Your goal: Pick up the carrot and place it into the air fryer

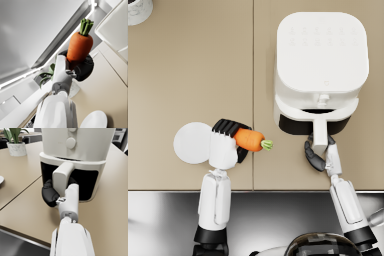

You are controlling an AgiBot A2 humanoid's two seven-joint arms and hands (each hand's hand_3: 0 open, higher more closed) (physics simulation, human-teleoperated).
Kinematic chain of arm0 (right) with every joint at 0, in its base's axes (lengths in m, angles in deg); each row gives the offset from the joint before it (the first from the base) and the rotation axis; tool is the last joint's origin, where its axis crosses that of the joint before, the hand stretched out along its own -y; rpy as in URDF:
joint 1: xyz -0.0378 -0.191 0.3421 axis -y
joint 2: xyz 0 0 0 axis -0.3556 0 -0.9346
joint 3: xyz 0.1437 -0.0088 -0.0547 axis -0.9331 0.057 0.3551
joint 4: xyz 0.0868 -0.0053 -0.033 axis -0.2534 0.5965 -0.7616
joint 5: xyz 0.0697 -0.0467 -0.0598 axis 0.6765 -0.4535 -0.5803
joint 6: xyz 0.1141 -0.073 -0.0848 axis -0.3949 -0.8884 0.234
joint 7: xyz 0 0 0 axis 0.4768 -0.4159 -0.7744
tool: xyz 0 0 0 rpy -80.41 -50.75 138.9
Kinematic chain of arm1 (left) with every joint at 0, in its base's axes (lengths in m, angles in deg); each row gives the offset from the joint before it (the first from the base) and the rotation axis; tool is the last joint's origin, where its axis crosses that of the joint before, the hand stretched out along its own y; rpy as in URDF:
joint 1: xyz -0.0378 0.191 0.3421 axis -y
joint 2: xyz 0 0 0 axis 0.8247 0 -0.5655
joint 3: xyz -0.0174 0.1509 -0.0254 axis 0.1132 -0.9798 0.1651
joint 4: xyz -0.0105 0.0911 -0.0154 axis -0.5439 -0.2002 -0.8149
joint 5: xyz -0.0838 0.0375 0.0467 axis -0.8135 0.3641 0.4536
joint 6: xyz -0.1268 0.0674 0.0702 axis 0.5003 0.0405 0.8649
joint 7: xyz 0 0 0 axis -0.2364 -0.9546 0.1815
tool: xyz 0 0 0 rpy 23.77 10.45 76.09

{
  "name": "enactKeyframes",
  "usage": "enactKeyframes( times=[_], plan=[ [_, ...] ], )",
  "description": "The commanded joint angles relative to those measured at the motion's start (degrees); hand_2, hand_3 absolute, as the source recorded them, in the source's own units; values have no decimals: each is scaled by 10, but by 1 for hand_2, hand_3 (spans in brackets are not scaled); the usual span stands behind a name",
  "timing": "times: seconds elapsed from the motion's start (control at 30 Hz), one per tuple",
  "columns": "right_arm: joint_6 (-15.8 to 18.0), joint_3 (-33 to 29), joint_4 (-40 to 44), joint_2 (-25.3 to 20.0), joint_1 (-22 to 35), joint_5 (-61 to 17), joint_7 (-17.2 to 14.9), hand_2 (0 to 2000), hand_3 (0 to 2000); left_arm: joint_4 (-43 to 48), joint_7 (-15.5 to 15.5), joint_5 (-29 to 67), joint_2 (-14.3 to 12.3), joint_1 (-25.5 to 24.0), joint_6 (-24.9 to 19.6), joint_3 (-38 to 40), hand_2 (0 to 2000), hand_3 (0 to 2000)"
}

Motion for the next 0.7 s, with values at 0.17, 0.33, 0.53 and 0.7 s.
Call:
enactKeyframes(
  times=[0.17, 0.33, 0.53, 0.7],
  plan=[
    [112, 22, -190, 58, -79, -1, 0, 2000, 2000, -31, 0, 0, -35, 76, 0, -59, 2000, 2000],
    [152, 74, -301, 119, -138, -2, 2, 2000, 2000, -86, 0, 0, -67, 135, 0, -94, 2000, 2000],
    [150, 139, -404, 194, -182, -2, 6, 2000, 2000, -164, 0, 0, -109, 193, 1, -177, 2000, 2000],
    [148, 61, -286, 223, -197, -2, 4, 2000, 2000, -230, 0, 0, -144, 237, 0, -222, 2000, 2000]
  ],
)
